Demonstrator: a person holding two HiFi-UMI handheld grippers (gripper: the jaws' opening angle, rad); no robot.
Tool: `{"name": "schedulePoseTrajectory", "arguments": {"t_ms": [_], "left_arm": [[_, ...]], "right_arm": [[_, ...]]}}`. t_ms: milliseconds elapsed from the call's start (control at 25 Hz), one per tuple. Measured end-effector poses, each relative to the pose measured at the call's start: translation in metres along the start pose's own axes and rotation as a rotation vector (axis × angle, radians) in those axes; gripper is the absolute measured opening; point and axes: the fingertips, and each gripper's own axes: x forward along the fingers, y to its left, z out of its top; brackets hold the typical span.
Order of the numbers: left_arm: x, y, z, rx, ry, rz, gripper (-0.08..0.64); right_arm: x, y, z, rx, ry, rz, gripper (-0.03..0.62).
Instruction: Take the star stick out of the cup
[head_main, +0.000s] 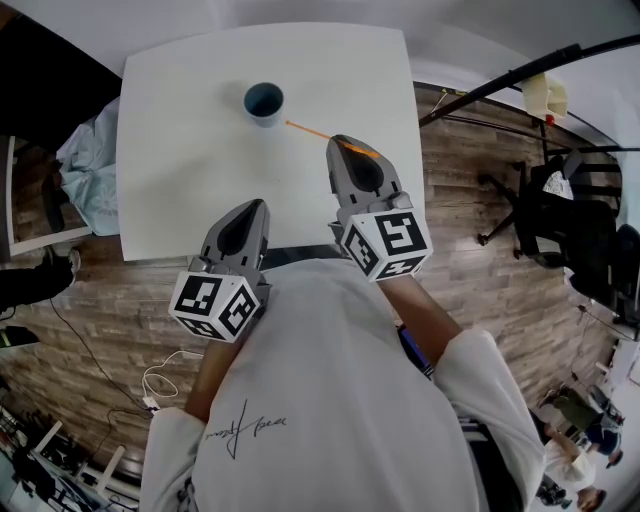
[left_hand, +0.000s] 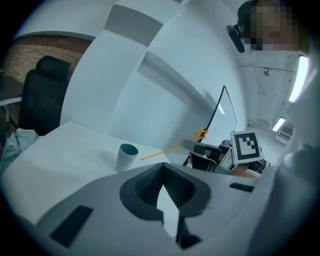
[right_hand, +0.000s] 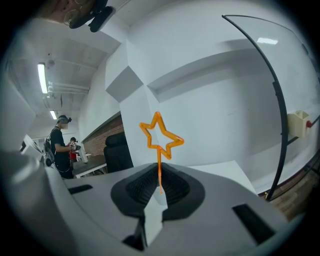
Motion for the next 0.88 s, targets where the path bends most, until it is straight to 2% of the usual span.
{"name": "schedulePoseTrajectory", "arguments": {"t_ms": [880], "left_arm": [[0.004, -0.003, -0.004, -0.025, 0.005, -0.002, 0.005]], "right_arm": [[-0.018, -0.002, -0.025, -0.015, 0.071, 0.019, 0.026]]}}
